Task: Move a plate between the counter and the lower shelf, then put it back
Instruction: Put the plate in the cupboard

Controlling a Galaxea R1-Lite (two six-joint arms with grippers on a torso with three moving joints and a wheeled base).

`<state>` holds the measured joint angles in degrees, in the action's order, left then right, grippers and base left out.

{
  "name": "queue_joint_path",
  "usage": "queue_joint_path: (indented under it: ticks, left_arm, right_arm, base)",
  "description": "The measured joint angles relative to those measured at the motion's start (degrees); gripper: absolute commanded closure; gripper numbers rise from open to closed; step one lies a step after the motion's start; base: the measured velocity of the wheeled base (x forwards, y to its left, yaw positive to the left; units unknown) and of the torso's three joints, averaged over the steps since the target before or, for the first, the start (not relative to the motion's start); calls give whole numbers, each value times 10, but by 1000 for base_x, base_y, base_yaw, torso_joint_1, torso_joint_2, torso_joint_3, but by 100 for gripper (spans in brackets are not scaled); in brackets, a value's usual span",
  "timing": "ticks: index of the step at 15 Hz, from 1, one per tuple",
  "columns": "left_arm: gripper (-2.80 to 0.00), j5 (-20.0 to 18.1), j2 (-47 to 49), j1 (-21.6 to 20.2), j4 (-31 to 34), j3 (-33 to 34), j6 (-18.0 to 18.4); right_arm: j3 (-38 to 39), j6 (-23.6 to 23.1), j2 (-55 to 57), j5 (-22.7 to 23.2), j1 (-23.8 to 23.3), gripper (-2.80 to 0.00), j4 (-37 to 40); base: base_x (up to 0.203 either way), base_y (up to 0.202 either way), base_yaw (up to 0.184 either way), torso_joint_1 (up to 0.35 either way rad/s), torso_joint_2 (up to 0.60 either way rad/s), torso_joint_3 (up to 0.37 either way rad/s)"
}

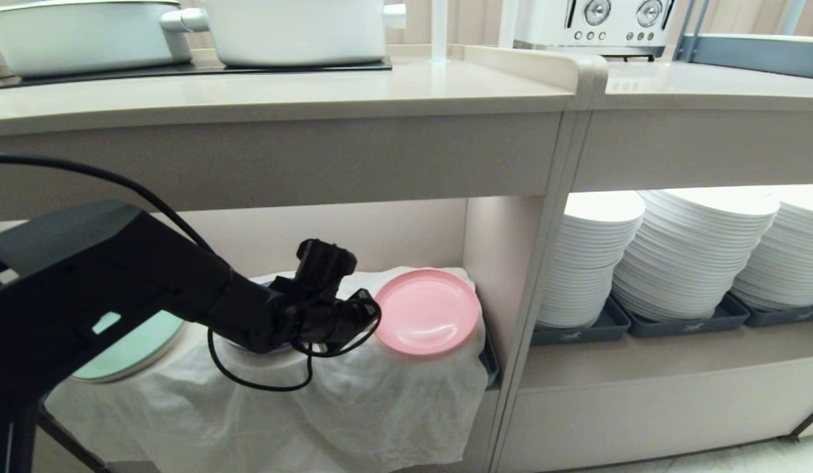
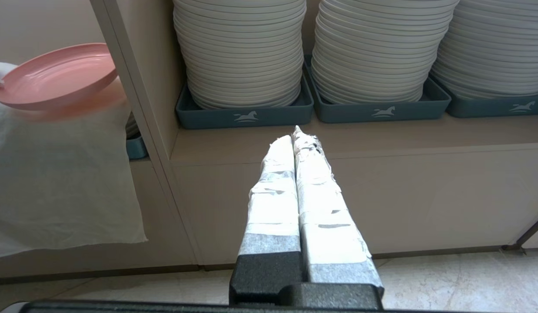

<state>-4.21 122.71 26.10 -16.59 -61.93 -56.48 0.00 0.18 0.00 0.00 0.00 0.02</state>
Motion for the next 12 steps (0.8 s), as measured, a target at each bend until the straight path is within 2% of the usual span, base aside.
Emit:
queue_joint_path:
  ticks: [12]
  left_arm:
    - [0,12,32,5,-1,-30,0]
  right_arm:
    - [0,0,0,0,0,0,0]
  base:
    - [0,0,0,0,0,0]
